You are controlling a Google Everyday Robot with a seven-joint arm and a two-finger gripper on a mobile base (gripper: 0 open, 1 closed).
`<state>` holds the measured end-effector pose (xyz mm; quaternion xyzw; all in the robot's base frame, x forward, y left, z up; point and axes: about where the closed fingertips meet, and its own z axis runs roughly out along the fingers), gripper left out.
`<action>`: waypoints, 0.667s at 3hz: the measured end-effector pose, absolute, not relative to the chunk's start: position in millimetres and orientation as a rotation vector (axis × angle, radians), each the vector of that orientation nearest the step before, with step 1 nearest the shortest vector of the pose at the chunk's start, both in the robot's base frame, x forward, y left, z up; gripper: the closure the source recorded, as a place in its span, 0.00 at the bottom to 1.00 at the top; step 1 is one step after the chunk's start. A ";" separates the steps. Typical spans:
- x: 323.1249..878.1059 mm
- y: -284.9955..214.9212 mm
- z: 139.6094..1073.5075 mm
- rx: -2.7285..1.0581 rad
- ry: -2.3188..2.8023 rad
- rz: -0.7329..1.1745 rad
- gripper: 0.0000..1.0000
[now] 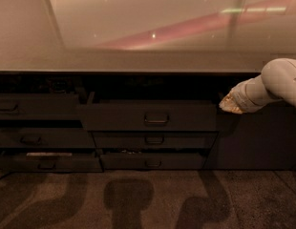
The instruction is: Open top drawer
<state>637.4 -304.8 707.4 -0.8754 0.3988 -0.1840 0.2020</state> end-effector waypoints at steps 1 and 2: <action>635.8 -307.2 708.9 -2.360 1.125 -0.574 1.00; 646.5 -311.9 716.9 -2.300 1.118 -0.650 1.00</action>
Offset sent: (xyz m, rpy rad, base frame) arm -0.0013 -0.0017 0.0011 0.0312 -0.0521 -0.0240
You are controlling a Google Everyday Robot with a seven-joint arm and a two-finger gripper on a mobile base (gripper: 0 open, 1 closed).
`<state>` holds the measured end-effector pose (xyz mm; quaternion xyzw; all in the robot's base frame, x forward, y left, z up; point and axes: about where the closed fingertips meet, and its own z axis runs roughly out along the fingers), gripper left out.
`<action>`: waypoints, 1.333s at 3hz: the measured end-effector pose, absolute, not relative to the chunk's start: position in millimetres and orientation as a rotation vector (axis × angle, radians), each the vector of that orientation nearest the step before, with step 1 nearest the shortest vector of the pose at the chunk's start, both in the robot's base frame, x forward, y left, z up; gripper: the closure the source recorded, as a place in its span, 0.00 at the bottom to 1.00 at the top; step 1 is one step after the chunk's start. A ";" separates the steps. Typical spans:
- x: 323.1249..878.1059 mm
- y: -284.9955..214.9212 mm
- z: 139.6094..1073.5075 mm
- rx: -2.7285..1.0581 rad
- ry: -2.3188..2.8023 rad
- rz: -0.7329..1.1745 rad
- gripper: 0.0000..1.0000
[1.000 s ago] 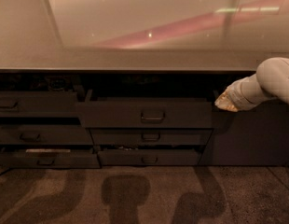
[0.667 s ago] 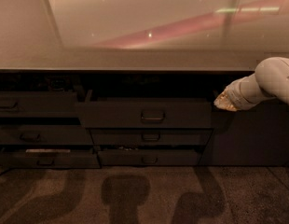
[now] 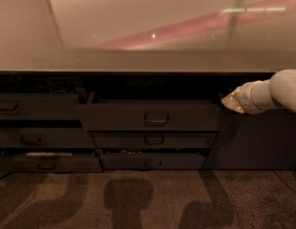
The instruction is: Open top drawer
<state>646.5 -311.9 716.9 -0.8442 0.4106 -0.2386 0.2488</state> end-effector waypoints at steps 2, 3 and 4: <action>646.9 -311.9 714.7 -2.240 1.168 -0.641 1.00; 644.1 -314.0 714.3 -2.126 1.221 -0.633 1.00; 647.7 -313.0 712.0 -2.132 1.227 -0.625 1.00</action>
Offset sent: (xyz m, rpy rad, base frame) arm 0.0004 -0.0040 0.0003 0.1083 -0.0238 -0.1069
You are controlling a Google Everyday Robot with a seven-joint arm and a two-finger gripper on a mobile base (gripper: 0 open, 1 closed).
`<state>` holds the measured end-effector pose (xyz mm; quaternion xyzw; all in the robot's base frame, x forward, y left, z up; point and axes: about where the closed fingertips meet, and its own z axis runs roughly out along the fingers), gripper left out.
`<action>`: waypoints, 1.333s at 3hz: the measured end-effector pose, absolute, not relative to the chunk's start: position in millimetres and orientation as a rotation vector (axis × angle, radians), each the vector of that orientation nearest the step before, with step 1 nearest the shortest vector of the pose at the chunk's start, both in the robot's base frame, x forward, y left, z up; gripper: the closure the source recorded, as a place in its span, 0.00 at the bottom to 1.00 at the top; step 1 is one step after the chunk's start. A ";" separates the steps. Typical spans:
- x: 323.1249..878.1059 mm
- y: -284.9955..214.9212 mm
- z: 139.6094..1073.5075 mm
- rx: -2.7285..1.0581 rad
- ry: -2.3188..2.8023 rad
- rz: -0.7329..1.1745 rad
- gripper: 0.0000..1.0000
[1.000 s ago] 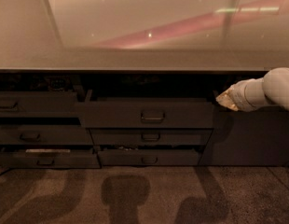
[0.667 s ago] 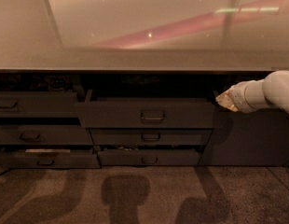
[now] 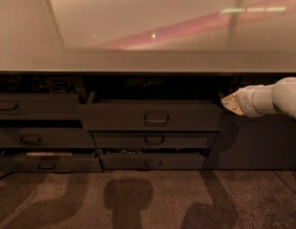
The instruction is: Open top drawer
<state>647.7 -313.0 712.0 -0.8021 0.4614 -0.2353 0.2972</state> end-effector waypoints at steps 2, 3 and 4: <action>702.4 -317.2 701.1 -2.219 1.342 -0.592 1.00; 702.9 -317.6 699.8 -2.218 1.346 -0.591 1.00; 706.1 -308.9 682.5 -2.274 1.348 -0.592 1.00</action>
Offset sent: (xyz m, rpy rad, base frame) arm 0.0817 -0.0125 -0.0137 -0.1118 0.1612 -0.0944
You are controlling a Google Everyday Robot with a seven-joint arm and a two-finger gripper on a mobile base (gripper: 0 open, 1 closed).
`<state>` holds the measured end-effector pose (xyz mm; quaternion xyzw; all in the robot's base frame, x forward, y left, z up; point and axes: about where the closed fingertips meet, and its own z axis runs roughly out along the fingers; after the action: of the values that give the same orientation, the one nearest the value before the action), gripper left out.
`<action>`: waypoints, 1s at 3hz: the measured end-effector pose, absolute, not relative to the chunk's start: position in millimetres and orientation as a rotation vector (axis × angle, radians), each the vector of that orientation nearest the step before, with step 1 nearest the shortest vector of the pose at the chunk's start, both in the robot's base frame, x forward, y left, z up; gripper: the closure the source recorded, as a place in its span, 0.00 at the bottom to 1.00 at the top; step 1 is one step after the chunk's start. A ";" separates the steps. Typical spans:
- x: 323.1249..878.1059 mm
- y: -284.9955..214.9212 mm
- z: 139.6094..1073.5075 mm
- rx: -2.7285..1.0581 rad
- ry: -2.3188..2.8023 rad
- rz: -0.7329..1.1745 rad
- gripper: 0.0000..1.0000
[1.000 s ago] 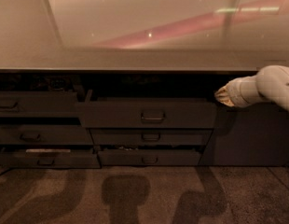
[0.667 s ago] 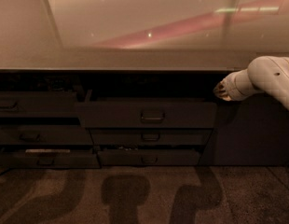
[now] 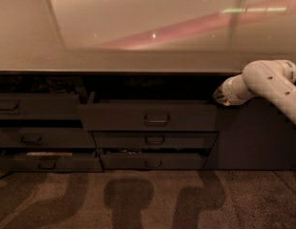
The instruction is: Open top drawer
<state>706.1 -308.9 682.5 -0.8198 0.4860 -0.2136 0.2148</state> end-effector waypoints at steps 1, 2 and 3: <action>707.8 -290.4 658.8 -2.364 1.325 -0.602 1.00; 707.8 -290.5 658.8 -2.364 1.325 -0.603 1.00; 702.0 -296.8 657.2 -2.371 1.340 -0.632 0.81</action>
Offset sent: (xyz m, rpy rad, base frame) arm 0.0014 0.0175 -0.0230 -0.0647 0.0305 0.0286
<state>702.0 -296.8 657.2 -0.8353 0.4723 -0.2228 0.1719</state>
